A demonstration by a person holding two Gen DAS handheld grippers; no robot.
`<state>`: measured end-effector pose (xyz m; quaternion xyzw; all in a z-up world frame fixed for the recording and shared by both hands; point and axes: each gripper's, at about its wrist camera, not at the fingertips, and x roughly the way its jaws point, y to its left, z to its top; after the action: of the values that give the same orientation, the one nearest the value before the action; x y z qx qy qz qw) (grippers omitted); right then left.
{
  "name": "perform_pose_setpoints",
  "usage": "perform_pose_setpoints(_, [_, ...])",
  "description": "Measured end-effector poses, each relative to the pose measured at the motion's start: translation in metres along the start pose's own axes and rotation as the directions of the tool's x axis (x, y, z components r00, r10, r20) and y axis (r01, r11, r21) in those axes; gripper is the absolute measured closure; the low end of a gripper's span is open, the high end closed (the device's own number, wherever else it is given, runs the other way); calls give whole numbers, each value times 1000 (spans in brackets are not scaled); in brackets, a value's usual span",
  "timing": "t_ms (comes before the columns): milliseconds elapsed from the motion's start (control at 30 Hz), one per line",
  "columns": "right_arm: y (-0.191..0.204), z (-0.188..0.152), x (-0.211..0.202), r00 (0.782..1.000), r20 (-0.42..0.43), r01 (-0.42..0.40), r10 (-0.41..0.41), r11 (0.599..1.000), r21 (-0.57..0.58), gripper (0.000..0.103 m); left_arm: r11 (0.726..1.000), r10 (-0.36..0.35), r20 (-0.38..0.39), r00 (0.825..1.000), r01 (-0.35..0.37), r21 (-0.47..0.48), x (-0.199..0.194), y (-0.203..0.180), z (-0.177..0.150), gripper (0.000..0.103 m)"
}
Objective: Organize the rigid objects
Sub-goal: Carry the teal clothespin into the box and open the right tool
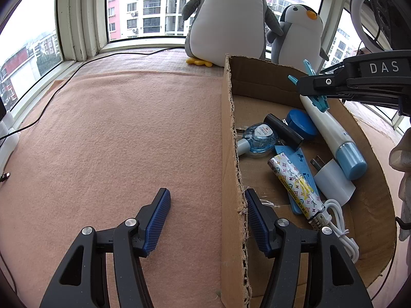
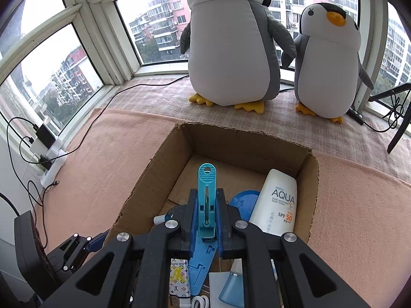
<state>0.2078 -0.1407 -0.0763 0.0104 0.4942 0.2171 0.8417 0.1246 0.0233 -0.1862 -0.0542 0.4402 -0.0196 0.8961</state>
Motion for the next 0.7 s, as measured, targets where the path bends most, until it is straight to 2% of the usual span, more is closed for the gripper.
perform_pose_setpoints(400, [8,0,-4,1000,10,5,-5,1000,-29,89,1000,0,0,1000,0,0,0,0,0,39])
perform_pose_setpoints(600, [7,-3,-7,1000,9,14,-14,999,-40,83,1000,0,0,1000,0,0,0,0,0,39])
perform_pose_setpoints(700, [8,-6,-13,1000,14,26,-25,998,-49,76,1000,0,0,1000,0,1,0,0,0,39])
